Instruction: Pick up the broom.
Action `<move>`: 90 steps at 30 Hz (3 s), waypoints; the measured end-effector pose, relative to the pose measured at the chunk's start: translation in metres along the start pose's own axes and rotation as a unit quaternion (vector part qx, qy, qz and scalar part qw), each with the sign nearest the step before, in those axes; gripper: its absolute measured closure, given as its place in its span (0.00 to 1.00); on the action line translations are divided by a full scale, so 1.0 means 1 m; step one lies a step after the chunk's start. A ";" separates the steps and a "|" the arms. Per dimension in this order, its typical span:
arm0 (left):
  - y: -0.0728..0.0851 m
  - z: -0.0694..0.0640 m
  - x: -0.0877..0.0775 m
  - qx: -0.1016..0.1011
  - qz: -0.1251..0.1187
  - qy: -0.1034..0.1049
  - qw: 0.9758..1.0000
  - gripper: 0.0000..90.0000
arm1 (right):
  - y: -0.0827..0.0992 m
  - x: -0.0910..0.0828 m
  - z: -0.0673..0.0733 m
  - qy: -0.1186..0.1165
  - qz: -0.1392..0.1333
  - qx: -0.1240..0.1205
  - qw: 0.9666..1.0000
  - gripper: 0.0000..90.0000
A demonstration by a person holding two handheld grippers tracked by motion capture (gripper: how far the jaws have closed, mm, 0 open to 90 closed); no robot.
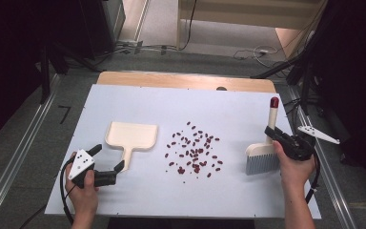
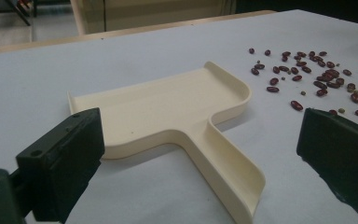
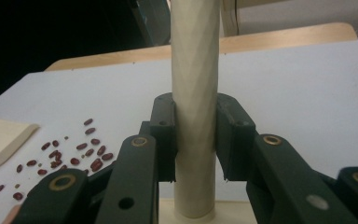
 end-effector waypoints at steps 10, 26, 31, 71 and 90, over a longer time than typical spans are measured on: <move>-0.020 -0.024 0.003 0.015 -0.018 0.013 1.000 0.00 | -0.020 -0.017 0.015 -0.025 -0.070 0.001 0.997 0.77; -0.069 -0.109 0.051 0.014 -0.031 0.130 0.991 0.00 | -0.027 -0.017 0.065 -0.073 -0.093 -0.025 0.993 0.77; -0.076 -0.131 0.062 0.025 -0.025 0.158 0.987 0.00 | -0.024 -0.017 0.080 -0.085 -0.096 -0.029 0.991 0.77; -0.069 -0.220 0.076 -0.088 0.071 0.244 0.963 0.51 | 0.025 -0.009 0.209 -0.192 -0.072 -0.084 0.975 0.77; -0.070 -0.207 0.073 -0.065 0.077 0.214 0.972 0.75 | 0.026 -0.010 0.221 -0.196 -0.074 -0.097 0.973 0.76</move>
Point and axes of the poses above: each handheld gripper's, and its own axes: x roughly forward along the jaws, y roughly out of its underside, z roughly to its left, the point moved 7 cm from there along x, roughly forward along the jaws, and after that the axes turned 11 degrees about -z, right-handed, at the moved point
